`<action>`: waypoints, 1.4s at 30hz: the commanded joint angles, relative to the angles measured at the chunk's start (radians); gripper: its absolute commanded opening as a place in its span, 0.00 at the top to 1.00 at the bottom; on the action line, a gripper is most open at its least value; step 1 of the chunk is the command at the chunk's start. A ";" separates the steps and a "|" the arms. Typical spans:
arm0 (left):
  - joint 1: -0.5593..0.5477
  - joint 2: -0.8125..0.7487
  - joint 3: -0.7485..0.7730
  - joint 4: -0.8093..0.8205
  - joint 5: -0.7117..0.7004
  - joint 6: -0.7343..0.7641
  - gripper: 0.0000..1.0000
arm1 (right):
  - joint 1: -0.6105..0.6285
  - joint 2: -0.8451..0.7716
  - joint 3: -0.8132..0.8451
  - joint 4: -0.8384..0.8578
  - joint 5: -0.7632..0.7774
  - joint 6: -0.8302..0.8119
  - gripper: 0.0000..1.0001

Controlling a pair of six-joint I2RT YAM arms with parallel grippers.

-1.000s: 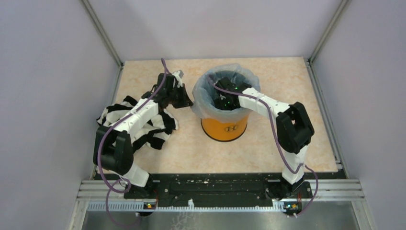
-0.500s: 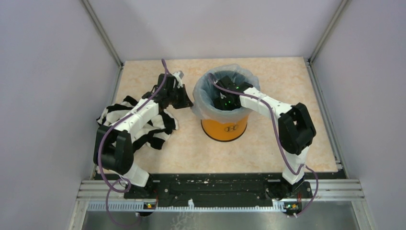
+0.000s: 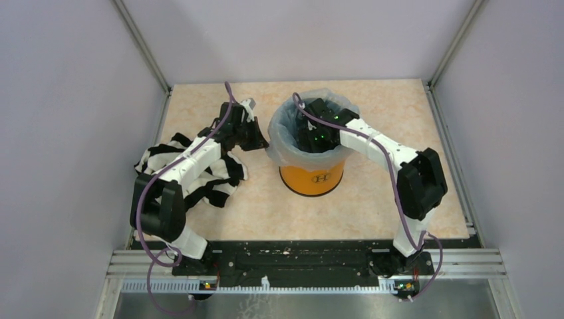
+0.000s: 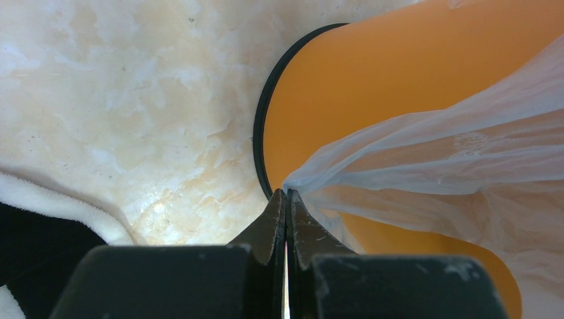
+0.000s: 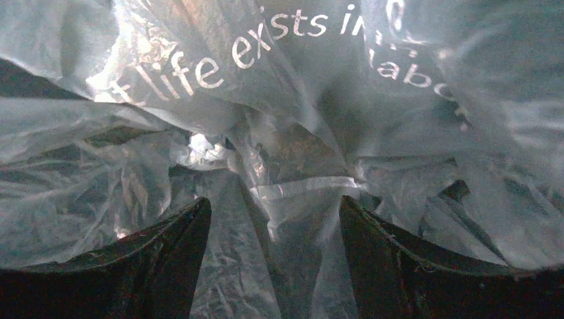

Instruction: Put the trash bags into the trash bin

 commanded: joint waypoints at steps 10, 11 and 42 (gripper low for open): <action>-0.010 0.010 0.000 0.051 -0.025 -0.008 1.00 | 0.000 -0.112 0.096 -0.022 -0.030 0.015 0.29; -0.010 0.010 0.000 0.052 -0.029 -0.009 1.00 | 0.000 -0.121 0.103 -0.024 -0.029 0.016 0.29; 0.018 -0.171 0.068 -0.009 -0.230 0.024 0.22 | 0.000 -0.404 0.247 -0.021 0.088 0.024 0.26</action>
